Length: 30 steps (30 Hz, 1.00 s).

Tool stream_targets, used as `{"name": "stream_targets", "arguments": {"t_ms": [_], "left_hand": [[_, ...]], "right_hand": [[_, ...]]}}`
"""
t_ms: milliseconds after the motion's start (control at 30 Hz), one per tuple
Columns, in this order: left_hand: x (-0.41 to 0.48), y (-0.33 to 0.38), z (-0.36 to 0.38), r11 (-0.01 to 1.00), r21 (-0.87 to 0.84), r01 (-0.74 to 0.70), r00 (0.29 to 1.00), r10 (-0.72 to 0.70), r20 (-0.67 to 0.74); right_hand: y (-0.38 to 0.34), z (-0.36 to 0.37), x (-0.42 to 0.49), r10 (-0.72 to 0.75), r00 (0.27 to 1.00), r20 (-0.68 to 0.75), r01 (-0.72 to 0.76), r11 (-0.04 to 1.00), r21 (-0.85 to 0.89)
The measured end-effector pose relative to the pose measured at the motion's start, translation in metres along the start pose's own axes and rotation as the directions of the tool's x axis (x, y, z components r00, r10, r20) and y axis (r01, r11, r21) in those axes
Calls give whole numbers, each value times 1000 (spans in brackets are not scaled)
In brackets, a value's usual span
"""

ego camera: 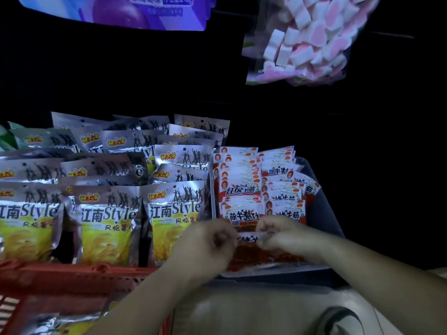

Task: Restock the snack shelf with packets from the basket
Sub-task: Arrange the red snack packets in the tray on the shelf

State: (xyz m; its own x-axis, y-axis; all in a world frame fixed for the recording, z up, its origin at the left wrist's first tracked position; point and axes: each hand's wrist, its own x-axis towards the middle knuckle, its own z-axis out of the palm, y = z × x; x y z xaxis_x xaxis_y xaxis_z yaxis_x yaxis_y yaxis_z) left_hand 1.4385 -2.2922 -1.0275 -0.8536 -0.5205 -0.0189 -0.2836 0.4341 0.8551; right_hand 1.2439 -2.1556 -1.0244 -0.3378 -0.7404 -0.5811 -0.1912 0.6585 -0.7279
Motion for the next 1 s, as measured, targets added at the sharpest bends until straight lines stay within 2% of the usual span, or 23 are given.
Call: {"name": "stream_targets", "arguments": {"t_ms": [67,100,233,367,400,467,533,633,733,867,933,1000], "left_hand": [[3,-6,-4,999,0,48,989,-48,-142],[3,-8,-7,997,21,75,986,-70,-151],[-5,-5,-7,995,17,98,993,-99,70],[-7,-2,0,973,175,-150,977,119,178],[-9,-3,2,966,200,-165,975,128,184],[-11,-4,6,978,180,-104,988,80,134],[-10,-2,10,999,45,-24,998,21,57],[-2,3,12,980,-186,65,998,-69,-14],[1,0,10,987,-154,37,993,-54,-105],[0,-4,10,992,-123,-7,979,-18,-202],[-1,-2,5,991,-135,1,959,-39,-280],[-1,-2,-2,983,-185,9,956,-63,-288]], "right_hand": [[5,-1,-11,12,997,73,-17,998,67],[6,-1,-16,13,995,99,-22,996,88],[7,-1,-26,4,995,97,-17,991,130],[8,-5,-32,-47,995,92,35,991,131],[8,-4,-33,-62,995,73,52,989,139],[5,-2,-34,-82,997,-14,83,982,169],[3,-1,-33,-75,994,-79,90,974,207],[2,0,-30,-5,997,-78,24,969,247],[3,0,-31,66,997,-33,-61,989,136],[2,-7,-35,-42,997,58,43,999,-11],[2,-7,-38,-33,997,69,35,999,-22],[5,-3,-38,-21,999,48,25,998,-64]]}}
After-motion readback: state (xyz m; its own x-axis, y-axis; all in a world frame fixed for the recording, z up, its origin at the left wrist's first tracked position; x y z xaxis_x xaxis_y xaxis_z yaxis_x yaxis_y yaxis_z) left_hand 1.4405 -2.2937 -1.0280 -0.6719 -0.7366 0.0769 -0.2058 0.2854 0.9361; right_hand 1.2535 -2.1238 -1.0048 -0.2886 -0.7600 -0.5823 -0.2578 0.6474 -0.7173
